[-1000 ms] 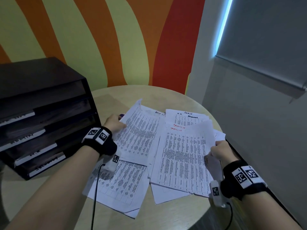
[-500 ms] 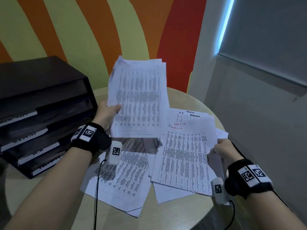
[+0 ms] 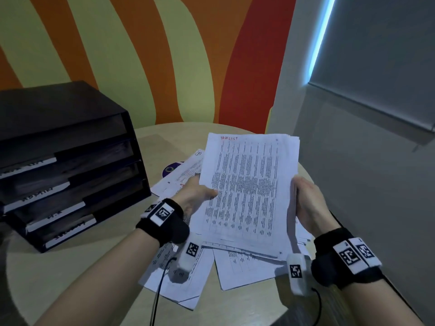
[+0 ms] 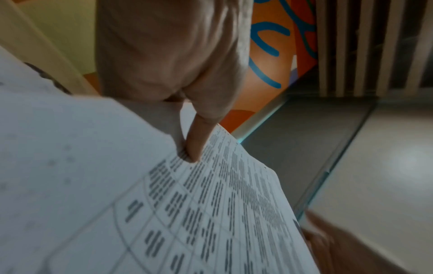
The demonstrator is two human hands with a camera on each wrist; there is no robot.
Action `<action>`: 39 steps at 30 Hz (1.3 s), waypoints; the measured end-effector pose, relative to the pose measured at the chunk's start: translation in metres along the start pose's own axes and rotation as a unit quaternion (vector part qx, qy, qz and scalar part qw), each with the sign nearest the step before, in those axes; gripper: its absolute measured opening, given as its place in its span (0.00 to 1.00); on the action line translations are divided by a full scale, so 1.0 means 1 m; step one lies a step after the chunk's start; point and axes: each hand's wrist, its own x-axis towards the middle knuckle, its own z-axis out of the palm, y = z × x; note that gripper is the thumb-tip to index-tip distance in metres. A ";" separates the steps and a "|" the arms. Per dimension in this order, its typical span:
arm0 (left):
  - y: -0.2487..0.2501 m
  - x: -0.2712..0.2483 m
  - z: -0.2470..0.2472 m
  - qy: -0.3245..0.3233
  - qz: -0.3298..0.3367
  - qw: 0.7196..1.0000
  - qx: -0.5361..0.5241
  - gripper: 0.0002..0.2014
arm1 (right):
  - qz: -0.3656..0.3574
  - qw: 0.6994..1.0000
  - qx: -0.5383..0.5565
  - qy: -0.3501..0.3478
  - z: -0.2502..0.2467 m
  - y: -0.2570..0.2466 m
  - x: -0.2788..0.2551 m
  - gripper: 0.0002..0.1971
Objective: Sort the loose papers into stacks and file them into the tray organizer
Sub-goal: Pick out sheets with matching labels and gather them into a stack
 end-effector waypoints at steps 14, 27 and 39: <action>0.072 -0.032 -0.002 0.071 0.267 0.957 -0.090 0.22 | -0.273 0.961 0.001 0.041 0.024 -0.060 -0.025 0.15; -0.017 0.018 -0.026 0.066 -0.036 0.971 0.227 0.44 | -0.099 0.983 -0.084 0.126 -0.029 -0.019 -0.015 0.12; -0.024 0.025 0.005 0.009 -0.001 0.969 0.248 0.12 | 0.084 0.970 -0.194 0.120 -0.060 0.033 0.005 0.11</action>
